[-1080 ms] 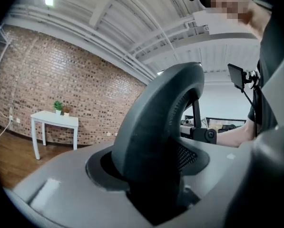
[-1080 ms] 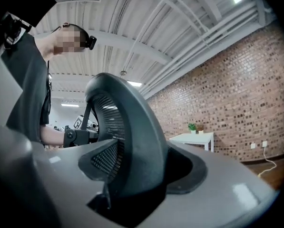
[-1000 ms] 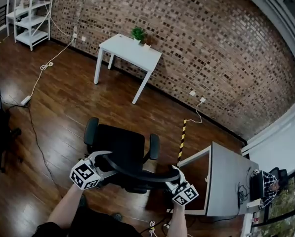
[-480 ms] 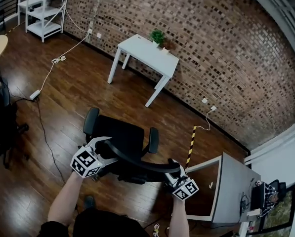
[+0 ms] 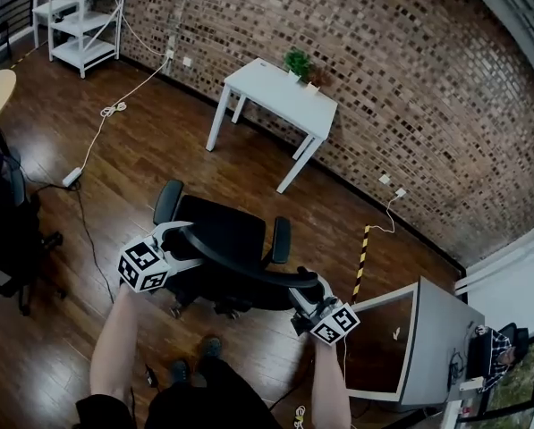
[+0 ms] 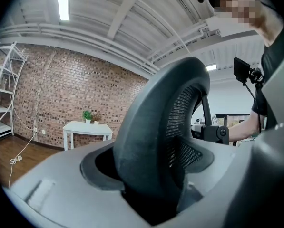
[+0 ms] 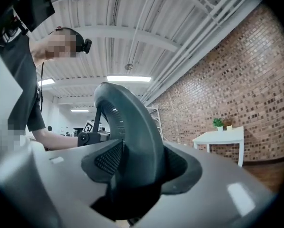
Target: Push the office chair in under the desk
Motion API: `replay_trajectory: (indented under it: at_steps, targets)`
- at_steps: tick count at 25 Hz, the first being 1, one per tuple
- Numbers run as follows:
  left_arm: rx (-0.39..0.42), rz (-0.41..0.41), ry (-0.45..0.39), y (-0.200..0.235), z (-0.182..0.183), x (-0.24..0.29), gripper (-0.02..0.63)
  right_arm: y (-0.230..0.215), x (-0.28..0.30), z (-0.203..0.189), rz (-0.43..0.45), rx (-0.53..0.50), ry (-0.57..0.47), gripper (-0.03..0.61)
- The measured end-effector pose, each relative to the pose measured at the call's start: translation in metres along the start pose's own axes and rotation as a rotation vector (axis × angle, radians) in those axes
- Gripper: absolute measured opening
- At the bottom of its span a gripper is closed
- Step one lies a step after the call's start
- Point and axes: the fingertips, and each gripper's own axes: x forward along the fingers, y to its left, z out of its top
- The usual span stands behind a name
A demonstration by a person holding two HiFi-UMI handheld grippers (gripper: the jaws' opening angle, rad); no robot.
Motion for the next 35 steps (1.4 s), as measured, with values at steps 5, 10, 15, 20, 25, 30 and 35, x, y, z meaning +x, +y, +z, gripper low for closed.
replay_trajectory:
  at_steps: [5, 10, 15, 20, 25, 30, 35]
  targets:
    - [0.010, -0.016, -0.028, 0.026, -0.020, 0.015, 0.446, -0.013, 0.010, -0.013, 0.100, -0.011, 0.008, 0.219]
    - [0.004, -0.019, -0.040, 0.080, -0.058, 0.054, 0.462, -0.054, 0.027, -0.037, 0.159, 0.008, -0.003, 0.216]
    - [0.025, -0.023, -0.066, 0.135, -0.105, 0.049, 0.476, -0.065, 0.061, -0.086, 0.184, -0.005, -0.028, 0.206]
    - [0.024, -0.044, -0.042, 0.183, -0.115, 0.075, 0.485, -0.100, 0.088, -0.097, 0.198, 0.027, -0.042, 0.206]
    - [0.021, -0.088, -0.043, 0.242, -0.114, 0.084, 0.488, -0.122, 0.132, -0.102, 0.195, 0.045, -0.038, 0.206]
    - [0.051, -0.153, -0.063, 0.288, -0.113, 0.053, 0.486, -0.099, 0.184, -0.123, 0.158, 0.050, -0.040, 0.204]
    - [0.044, -0.261, -0.043, 0.329, -0.100, 0.021, 0.488, -0.067, 0.238, -0.124, 0.063, 0.058, -0.042, 0.192]
